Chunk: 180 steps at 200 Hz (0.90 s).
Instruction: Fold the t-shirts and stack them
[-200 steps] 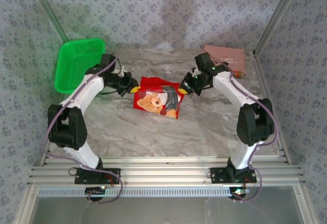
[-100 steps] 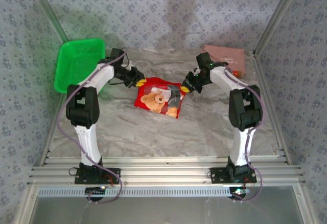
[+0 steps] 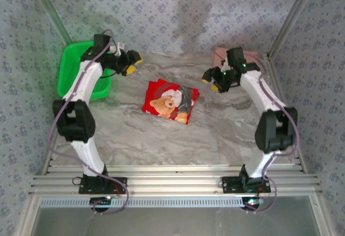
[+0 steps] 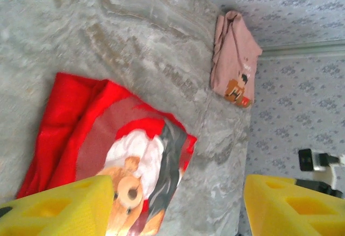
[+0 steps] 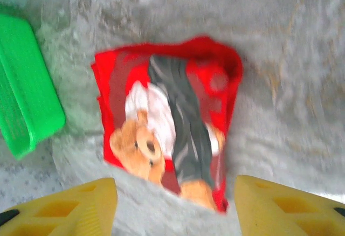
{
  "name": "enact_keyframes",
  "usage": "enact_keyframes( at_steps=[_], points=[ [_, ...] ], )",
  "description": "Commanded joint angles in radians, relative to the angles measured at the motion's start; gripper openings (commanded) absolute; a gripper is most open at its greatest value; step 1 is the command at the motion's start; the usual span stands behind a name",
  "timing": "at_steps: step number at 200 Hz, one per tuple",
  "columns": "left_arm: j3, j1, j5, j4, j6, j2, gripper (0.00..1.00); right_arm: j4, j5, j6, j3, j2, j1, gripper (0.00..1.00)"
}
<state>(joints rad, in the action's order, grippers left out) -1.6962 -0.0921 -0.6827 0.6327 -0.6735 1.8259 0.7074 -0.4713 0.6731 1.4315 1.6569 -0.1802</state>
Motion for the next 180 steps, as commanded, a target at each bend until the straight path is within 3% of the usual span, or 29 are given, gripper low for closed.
enact_keyframes(
  at_steps=[1,28,52,85,155,180],
  points=[
    [0.181,-0.009,0.011,-0.099,0.004,-0.046,0.65,-0.088,-0.012,0.018,-0.220,-0.055,-0.028,0.66],
    [0.280,-0.019,-0.010,-0.174,0.047,-0.035,0.65,-0.312,-0.026,0.070,-0.405,-0.070,-0.057,0.72],
    [0.334,-0.027,-0.070,-0.305,0.033,0.012,0.65,-0.427,-0.036,0.057,-0.424,0.028,-0.088,0.74],
    [0.351,-0.040,-0.098,-0.359,0.046,0.072,0.65,-0.552,-0.037,0.086,-0.379,0.155,-0.128,0.74],
    [0.354,-0.038,-0.071,-0.366,0.072,0.201,0.64,-0.549,-0.056,0.111,-0.111,0.399,-0.167,0.72],
    [0.345,-0.038,-0.057,-0.330,0.096,0.233,0.64,-0.431,-0.064,0.079,0.028,0.469,-0.189,0.71]
  ],
)
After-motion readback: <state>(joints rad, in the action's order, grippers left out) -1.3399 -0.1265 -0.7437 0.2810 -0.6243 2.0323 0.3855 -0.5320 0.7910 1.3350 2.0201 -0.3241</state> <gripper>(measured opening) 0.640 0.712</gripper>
